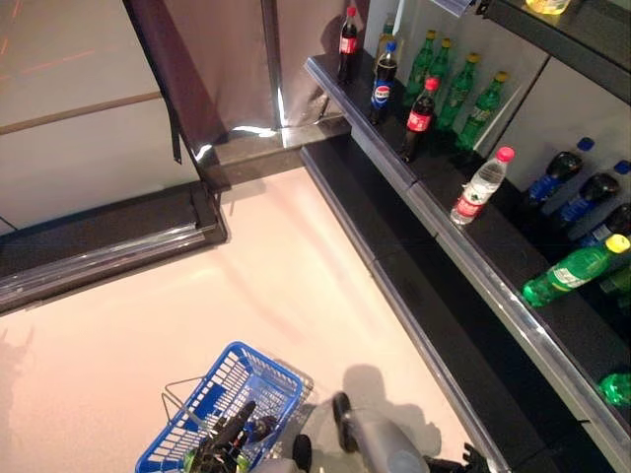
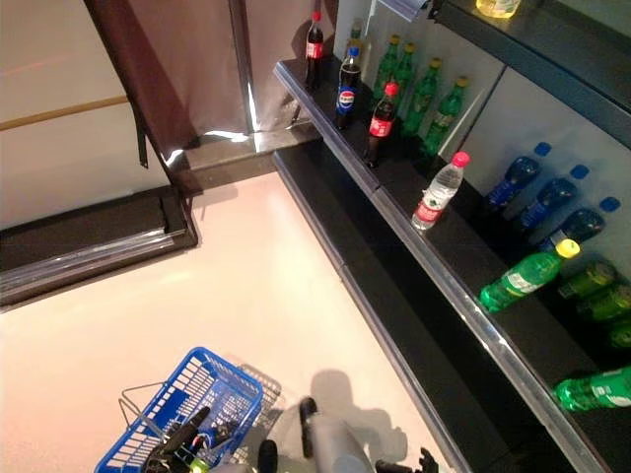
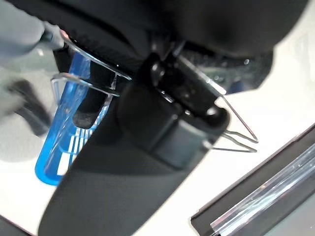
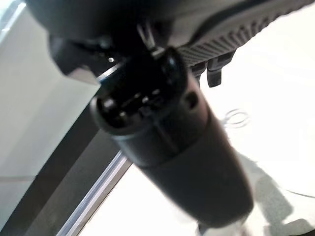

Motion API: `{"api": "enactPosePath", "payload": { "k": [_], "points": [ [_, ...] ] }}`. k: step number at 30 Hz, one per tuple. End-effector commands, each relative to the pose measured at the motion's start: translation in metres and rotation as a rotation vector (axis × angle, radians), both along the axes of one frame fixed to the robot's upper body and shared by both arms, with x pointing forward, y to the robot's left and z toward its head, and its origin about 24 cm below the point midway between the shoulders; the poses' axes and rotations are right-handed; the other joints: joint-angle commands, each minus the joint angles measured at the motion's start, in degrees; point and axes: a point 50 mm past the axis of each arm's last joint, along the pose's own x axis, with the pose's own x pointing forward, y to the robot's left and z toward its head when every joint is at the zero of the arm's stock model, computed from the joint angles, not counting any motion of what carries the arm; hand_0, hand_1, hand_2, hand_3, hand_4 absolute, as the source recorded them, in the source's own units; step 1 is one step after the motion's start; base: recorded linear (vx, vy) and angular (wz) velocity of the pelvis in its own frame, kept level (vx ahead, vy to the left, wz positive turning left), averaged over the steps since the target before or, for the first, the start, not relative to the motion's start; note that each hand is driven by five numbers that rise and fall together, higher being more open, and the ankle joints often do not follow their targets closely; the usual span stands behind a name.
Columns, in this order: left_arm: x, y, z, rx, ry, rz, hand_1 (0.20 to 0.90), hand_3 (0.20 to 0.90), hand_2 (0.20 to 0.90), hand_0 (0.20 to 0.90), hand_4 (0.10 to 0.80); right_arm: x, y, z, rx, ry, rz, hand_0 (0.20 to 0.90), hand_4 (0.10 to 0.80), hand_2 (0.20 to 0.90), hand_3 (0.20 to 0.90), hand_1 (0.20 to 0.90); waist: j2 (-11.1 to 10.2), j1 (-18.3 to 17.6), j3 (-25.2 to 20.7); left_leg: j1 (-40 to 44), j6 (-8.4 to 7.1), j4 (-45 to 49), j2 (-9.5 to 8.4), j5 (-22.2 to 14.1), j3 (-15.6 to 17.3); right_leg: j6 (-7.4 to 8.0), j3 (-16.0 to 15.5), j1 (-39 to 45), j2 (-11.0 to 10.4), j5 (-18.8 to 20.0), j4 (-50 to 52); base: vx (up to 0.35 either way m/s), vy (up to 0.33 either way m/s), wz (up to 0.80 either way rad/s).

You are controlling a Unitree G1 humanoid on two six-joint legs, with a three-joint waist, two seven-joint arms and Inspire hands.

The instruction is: Pick up the drink and place into the basket.

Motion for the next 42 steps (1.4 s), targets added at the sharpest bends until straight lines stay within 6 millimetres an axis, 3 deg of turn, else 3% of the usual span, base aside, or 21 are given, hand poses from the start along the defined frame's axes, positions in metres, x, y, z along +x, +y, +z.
{"api": "enactPosePath", "payload": {
  "k": [1, 3, 5, 6, 7, 9, 10, 12, 14, 16, 18, 20, 22, 24, 25, 29, 31, 33, 36, 39, 42],
  "points": [
    [0.073, -0.006, 0.037, 0.035, -0.421, -0.077, 0.300, 0.200, 0.300, 0.300, 0.100, -0.020, -0.034, 0.007, -0.114, 0.035, -0.091, 0.900, 0.800, 0.900, 0.900, 0.900, 0.76, -0.81, -4.27, 1.11, -1.62, 12.47, -5.77, -8.72, 3.40, -0.14, -2.68, 4.71, 3.99, 10.85, -9.50, 0.515, 0.213, 0.14],
    [0.074, -0.010, 0.035, 0.042, -0.381, -0.096, 0.300, 0.200, 0.300, 0.300, 0.100, -0.028, -0.035, 0.007, -0.114, 0.056, -0.125, 0.900, 0.800, 0.900, 0.900, 0.900, 1.58, -1.98, -5.56, 1.60, -2.25, 15.87, -5.13, -7.51, 3.37, -1.07, -0.42, 4.48, 4.72, 9.42, -8.80, 0.490, 0.174, 0.18],
    [0.071, -0.009, 0.032, 0.064, -0.333, -0.092, 0.300, 0.200, 0.300, 0.300, 0.100, -0.024, -0.031, 0.005, -0.103, 0.076, -0.101, 0.900, 0.800, 0.900, 0.900, 0.900, 2.50, -2.61, -6.10, 0.26, -7.35, 30.32, -1.83, 4.02, 7.56, -3.05, -1.74, 6.85, 4.36, 5.68, -6.52, 0.426, 0.100, 0.29],
    [0.070, -0.009, 0.032, 0.066, -0.336, -0.094, 0.300, 0.200, 0.300, 0.300, 0.100, -0.024, -0.030, 0.005, -0.103, 0.074, -0.096, 0.900, 0.800, 0.900, 0.900, 0.900, 2.34, -2.67, -6.23, -0.45, -7.81, 31.70, -1.77, 5.28, 7.78, -3.24, -1.71, 6.98, 4.15, 5.55, -6.55, 0.526, 0.094, 0.22],
    [0.072, -0.010, 0.033, 0.085, -0.354, -0.115, 0.300, 0.200, 0.300, 0.300, 0.100, -0.017, -0.034, 0.008, -0.118, 0.038, -0.030, 0.900, 0.800, 0.900, 0.900, 0.900, 1.59, -2.39, -5.68, -6.50, -9.99, 45.41, -0.01, 8.74, 12.10, -4.68, -2.26, 9.94, 2.82, 4.16, -7.02, 0.406, 0.076, 0.14],
    [0.072, -0.010, 0.034, 0.098, -0.354, -0.108, 0.300, 0.200, 0.300, 0.300, 0.100, -0.006, -0.036, 0.010, -0.131, 0.013, 0.028, 0.900, 0.800, 0.900, 0.900, 0.900, 0.94, -1.46, -5.20, -11.70, -9.90, 49.28, 2.19, 8.21, 14.97, -5.09, -2.73, 12.07, 1.63, 3.03, -7.02, 0.430, 0.122, -0.16],
    [0.072, -0.005, 0.036, 0.096, -0.361, -0.075, 0.300, 0.200, 0.300, 0.300, 0.100, 0.003, -0.037, 0.012, -0.129, -0.030, 0.041, 0.900, 0.800, 0.900, 0.900, 0.900, 0.19, -0.33, -4.23, -17.20, -8.15, 47.64, 5.94, 6.18, 15.20, -4.81, -0.15, 13.79, 0.88, 1.99, -6.44, 0.385, 0.204, -0.19],
    [0.072, 0.003, 0.038, 0.099, -0.366, -0.045, 0.300, 0.200, 0.300, 0.300, 0.100, 0.022, -0.039, 0.016, -0.128, -0.107, 0.062, 0.900, 0.800, 0.900, 0.900, 0.900, -0.80, 1.46, -2.96, -20.68, -5.94, 40.31, 8.20, 3.44, 13.66, -4.14, 3.41, 15.98, -0.48, 1.18, -6.68, 0.365, 0.330, -0.32],
    [0.064, 0.010, 0.036, 0.109, -0.360, -0.020, 0.300, 0.200, 0.300, 0.300, 0.100, 0.040, -0.039, 0.019, -0.131, -0.156, 0.080, 0.900, 0.800, 0.900, 0.900, 0.900, -0.84, 3.43, -2.49, -18.92, -5.32, 21.84, 8.64, 2.70, 7.82, -2.61, 8.10, 17.78, -1.01, 0.18, -7.04, 0.437, 0.483, -0.82],
    [0.050, 0.016, 0.031, 0.114, -0.334, 0.002, 0.300, 0.200, 0.300, 0.300, 0.100, 0.047, -0.040, 0.020, -0.129, -0.169, 0.073, 0.900, 0.800, 0.900, 0.900, 0.900, -0.14, 4.91, -2.54, -16.75, -7.39, 5.35, 12.23, 7.53, 0.67, -1.65, 11.91, 19.37, -0.73, -1.21, -7.04, 0.495, 0.526, -0.95],
    [0.039, 0.014, 0.027, 0.118, -0.310, -0.004, 0.300, 0.200, 0.300, 0.300, 0.100, 0.050, -0.041, 0.021, -0.133, -0.178, 0.076, 0.900, 0.800, 0.900, 0.900, 0.900, 0.40, 5.84, -2.43, -17.42, -8.68, 2.20, 14.44, 10.82, -3.30, -0.40, 14.99, 21.05, -1.85, -2.20, -6.67, 0.420, 0.592, -0.98],
    [0.041, 0.010, 0.025, 0.117, -0.288, -0.017, 0.300, 0.200, 0.300, 0.300, 0.100, 0.060, -0.038, 0.024, -0.134, -0.199, 0.093, 0.900, 0.800, 0.900, 0.900, 0.900, 1.36, 5.35, -2.31, -17.32, -8.87, 5.67, 14.33, 8.36, -1.78, 1.44, 14.95, 20.84, -5.28, -3.88, -4.14, 0.354, 0.703, -0.75],
    [0.051, 0.011, 0.030, 0.165, -0.283, -0.090, 0.300, 0.200, 0.300, 0.300, 0.100, 0.058, -0.031, 0.022, -0.128, -0.175, 0.102, 0.900, 0.800, 0.900, 0.900, 0.900, 1.74, 4.18, -2.00, -18.65, -8.12, 12.71, 11.45, 4.84, 1.57, 2.86, 14.54, 20.95, -8.61, -4.20, -1.44, 0.278, 0.649, -0.98],
    [0.058, 0.017, 0.036, 0.224, -0.311, -0.166, 0.300, 0.200, 0.300, 0.300, 0.100, 0.048, -0.026, 0.017, -0.112, -0.136, 0.118, 0.900, 0.800, 0.900, 0.900, 0.900, 2.06, 3.85, -1.80, -17.65, -6.66, 13.12, 10.16, 3.25, 3.82, 3.27, 10.74, 19.49, -10.75, -3.28, 1.45, 0.231, 0.496, -0.72],
    [0.062, 0.022, 0.040, 0.251, -0.326, -0.182, 0.300, 0.200, 0.300, 0.300, 0.100, 0.044, -0.024, 0.016, -0.095, -0.125, 0.168, 0.900, 0.800, 0.900, 0.900, 0.900, 2.64, 3.91, -1.42, -15.31, -6.39, 12.27, 10.08, 3.20, 6.37, 2.75, 5.58, 16.77, -12.18, -0.48, 4.52, 0.192, 0.428, -0.60],
    [0.072, 0.037, 0.057, 0.336, -0.395, -0.253, 0.300, 0.200, 0.300, 0.300, 0.100, 0.052, -0.017, 0.020, -0.067, -0.182, 0.179, 0.900, 0.800, 0.900, 0.900, 0.900, 2.87, 4.34, -0.70, -9.95, -6.49, 8.57, 9.52, 2.24, 13.12, 1.30, -4.28, 15.15, -6.80, -2.64, 2.70, 0.119, 0.252, -0.89],
    [0.075, 0.036, 0.059, 0.359, -0.389, -0.266, 0.300, 0.200, 0.300, 0.300, 0.100, 0.055, -0.017, 0.019, -0.060, -0.175, 0.183, 0.900, 0.800, 0.900, 0.900, 0.900, 2.27, 5.13, -0.64, -8.95, -6.83, 8.64, 9.15, 1.45, 16.03, 0.86, -8.92, 15.97, -5.90, -2.21, -1.06, 0.046, 0.077, -0.70],
    [0.075, 0.037, 0.057, 0.344, -0.372, -0.220, 0.300, 0.200, 0.300, 0.300, 0.100, 0.057, -0.019, 0.019, -0.067, -0.171, 0.231, 0.900, 0.800, 0.900, 0.900, 0.900, 1.63, 5.75, -0.83, -8.98, -6.93, 9.37, 8.58, 0.66, 17.32, 0.59, -10.07, 16.95, -5.87, -0.80, -5.10, 0.029, 0.010, -0.82],
    [0.066, 0.035, 0.049, 0.299, -0.327, -0.138, 0.300, 0.200, 0.300, 0.300, 0.100, 0.058, -0.016, 0.019, -0.058, -0.170, 0.240, 0.900, 0.800, 0.900, 0.900, 0.900, 1.10, 5.77, -1.70, -10.07, -7.24, 12.06, 8.15, 0.63, 16.58, -0.23, -6.56, 18.43, -4.71, 0.27, -8.11, 0.058, -0.056, -0.29],
    [0.059, 0.031, 0.042, 0.273, -0.295, -0.089, 0.300, 0.200, 0.300, 0.300, 0.100, 0.059, -0.013, 0.018, -0.055, -0.166, 0.254, 0.900, 0.800, 0.900, 0.900, 0.900, 0.26, 6.19, -1.97, -12.12, -8.13, 18.30, 8.82, 1.39, 16.46, -1.10, -7.00, 19.64, -4.87, 0.83, -9.85, 0.057, -0.093, -0.18],
    [0.038, 0.026, 0.026, 0.228, -0.198, -0.020, 0.300, 0.200, 0.300, 0.300, 0.100, 0.061, -0.010, 0.016, -0.046, -0.138, 0.283, 0.900, 0.800, 0.900, 0.900, 0.900, -0.86, 7.52, -1.30, -22.25, -9.07, 42.41, 9.48, 6.82, 11.59, -3.62, -5.60, 21.19, -4.39, 1.63, -11.27, 0.072, -0.144, -0.53]
  ]
}}
